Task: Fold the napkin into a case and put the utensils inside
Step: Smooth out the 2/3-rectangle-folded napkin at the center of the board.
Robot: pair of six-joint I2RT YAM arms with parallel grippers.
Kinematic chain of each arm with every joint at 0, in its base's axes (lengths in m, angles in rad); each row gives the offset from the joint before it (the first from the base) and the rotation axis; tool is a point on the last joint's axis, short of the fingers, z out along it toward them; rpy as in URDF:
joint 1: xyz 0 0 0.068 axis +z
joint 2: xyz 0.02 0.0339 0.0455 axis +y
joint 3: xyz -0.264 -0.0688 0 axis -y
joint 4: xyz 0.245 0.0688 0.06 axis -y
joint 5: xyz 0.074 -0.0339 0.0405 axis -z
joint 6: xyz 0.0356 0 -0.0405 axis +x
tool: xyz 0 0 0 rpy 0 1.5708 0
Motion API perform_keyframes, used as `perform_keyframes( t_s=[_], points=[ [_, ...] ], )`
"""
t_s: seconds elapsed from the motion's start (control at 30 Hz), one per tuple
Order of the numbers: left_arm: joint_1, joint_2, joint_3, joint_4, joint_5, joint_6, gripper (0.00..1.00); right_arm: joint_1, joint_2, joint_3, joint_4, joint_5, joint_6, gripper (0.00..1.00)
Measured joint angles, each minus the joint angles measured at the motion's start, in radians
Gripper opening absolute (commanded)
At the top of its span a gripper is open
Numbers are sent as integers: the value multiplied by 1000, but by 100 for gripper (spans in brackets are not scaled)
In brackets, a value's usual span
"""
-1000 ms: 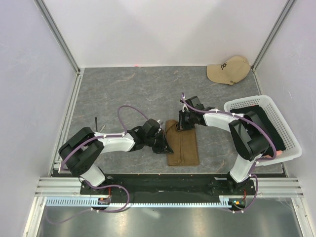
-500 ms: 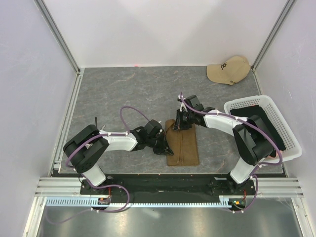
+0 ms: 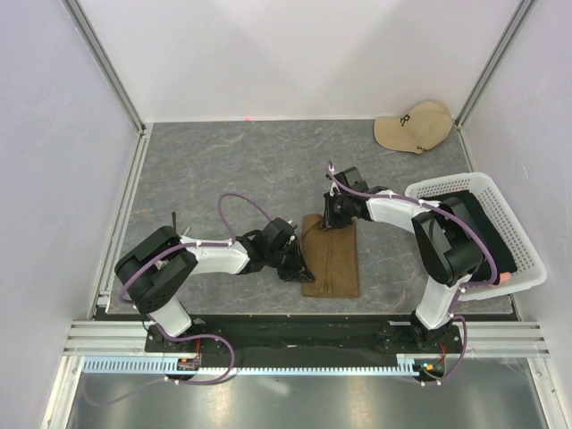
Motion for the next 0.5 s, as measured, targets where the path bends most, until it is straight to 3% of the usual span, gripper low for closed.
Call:
perform_keyframes(
  t_s=[0.27, 0.5],
  points=[
    [13, 0, 111, -113, -39, 34, 16, -32, 6, 5, -10, 27, -39, 0],
    [164, 29, 387, -216, -80, 151, 7, -31, 5, 6, -11, 37, -42, 0]
  ],
)
